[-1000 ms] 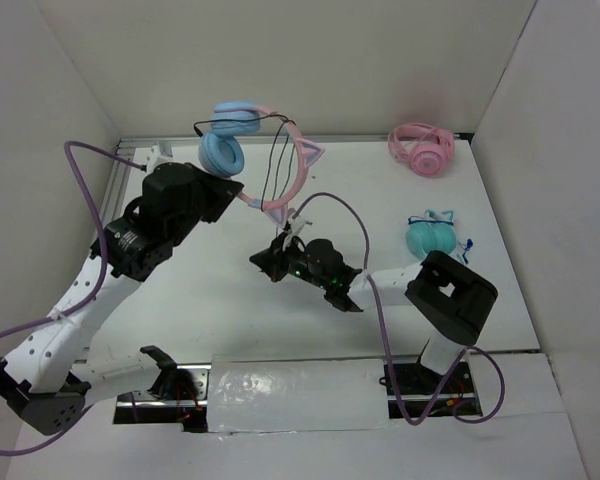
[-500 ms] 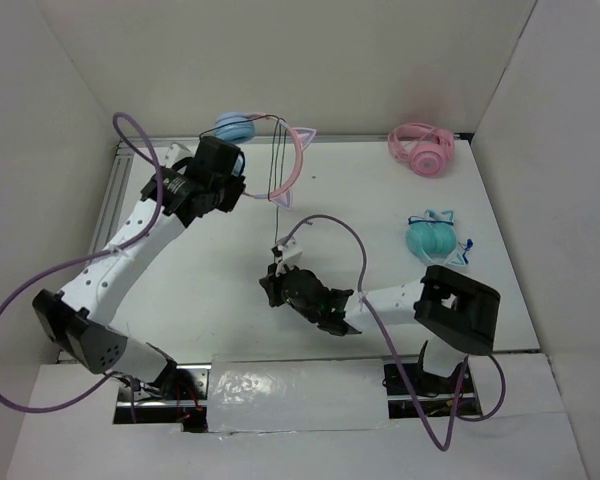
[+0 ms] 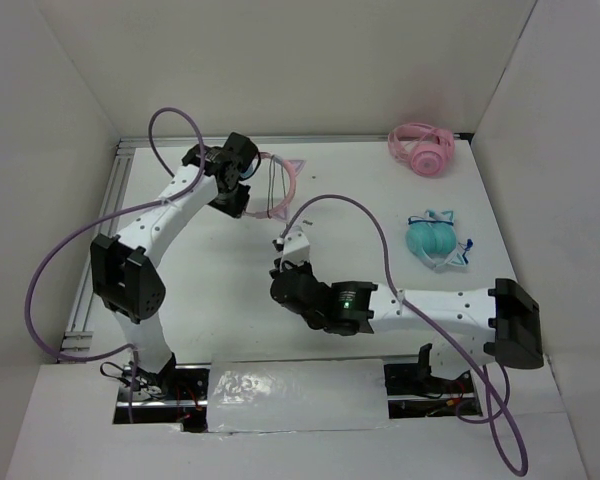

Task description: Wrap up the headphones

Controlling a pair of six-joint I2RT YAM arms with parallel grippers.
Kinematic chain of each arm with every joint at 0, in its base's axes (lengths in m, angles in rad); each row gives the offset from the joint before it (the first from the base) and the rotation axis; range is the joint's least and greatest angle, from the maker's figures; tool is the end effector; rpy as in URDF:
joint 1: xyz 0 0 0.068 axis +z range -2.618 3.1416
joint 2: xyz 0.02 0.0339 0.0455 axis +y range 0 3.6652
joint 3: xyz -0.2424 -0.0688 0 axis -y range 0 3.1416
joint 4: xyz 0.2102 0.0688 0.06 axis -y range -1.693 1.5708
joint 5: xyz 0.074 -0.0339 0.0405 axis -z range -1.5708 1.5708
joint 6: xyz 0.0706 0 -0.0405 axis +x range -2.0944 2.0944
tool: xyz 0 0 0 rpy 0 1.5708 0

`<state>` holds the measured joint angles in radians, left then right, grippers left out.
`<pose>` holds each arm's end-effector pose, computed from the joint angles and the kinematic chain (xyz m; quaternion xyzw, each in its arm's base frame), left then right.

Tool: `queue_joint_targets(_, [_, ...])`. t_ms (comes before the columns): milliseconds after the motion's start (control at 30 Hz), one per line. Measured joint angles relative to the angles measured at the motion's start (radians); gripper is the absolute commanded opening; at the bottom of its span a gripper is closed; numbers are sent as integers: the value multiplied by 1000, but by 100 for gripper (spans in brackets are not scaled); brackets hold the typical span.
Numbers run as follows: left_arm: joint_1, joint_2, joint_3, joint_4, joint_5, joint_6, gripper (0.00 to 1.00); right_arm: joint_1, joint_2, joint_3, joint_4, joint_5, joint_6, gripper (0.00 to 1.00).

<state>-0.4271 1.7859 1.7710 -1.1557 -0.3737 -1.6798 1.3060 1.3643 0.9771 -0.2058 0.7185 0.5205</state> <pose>0.3176 -0.1162 0.2785 -0.5944 0.7585 -0.0797 0.2548 0.1215 0.2707 0.2559 -0.1638 0.8268 0.1583 0.5144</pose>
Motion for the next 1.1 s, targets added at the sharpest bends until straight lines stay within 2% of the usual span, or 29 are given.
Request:
queue_joint_targets(133, [-16,45,35,-45,56,6,0,43,30,85,-128,35,-49,0])
queue_joint_targets(300, [-20,49,35,-37,76,29,0,50,84,143,-194,25,-178,0])
queue_joint_targets(533, [-47,-3,-100,104,114,117,0,21,185,214,-144,-222,-435,0])
queue_joint_targets(700, [-69,-52,-168,190,101,203,0,20,266,234,-93,-323,-530,0])
queue_joint_targets(833, [-107,-77,-206,245,65,263,0,18,227,233,-80,-321,-596,0])
queue_joint_targets(933, [-134,-77,-245,269,37,298,0,4,141,232,-99,-252,-639,0])
queue_joint_targets(1100, [-162,-87,-335,262,-16,340,0,-100,-26,220,-187,-196,-719,0])
